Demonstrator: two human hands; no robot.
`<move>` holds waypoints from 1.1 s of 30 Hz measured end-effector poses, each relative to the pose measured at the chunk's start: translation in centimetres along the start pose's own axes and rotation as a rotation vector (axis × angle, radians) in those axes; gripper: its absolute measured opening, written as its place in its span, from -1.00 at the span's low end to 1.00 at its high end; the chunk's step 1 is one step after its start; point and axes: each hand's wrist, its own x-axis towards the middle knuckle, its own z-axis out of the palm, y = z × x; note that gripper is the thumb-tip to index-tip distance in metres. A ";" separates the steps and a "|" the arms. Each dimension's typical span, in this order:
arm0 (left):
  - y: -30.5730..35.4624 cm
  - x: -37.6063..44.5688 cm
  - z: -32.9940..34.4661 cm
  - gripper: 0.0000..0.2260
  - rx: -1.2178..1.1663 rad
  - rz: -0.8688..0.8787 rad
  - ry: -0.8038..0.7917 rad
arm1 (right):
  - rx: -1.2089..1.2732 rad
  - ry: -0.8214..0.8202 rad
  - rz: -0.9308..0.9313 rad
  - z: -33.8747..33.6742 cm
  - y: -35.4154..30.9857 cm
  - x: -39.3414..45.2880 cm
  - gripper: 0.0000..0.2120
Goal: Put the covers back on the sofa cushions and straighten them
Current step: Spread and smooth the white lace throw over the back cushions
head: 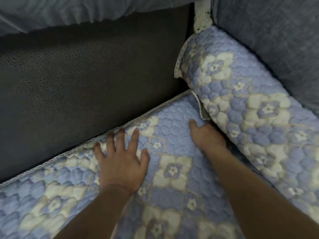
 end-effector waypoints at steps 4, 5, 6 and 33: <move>0.4 -0.3 0.0 -0.40 0.012 -0.001 -0.008 | -0.090 0.045 0.020 0.5 -0.3 0.3 -0.11; 0.4 -0.3 -0.2 -0.40 0.011 0.003 -0.010 | -0.164 0.084 -0.026 0.9 -0.5 0.0 -0.22; 0.4 -0.3 -0.3 -0.39 0.008 0.003 -0.024 | -0.238 0.145 -0.100 1.1 -0.8 -0.5 -0.33; 0.2 0.6 0.0 -0.38 0.035 0.000 -0.030 | 0.111 -0.055 -0.117 -0.3 -8.3 5.0 -0.32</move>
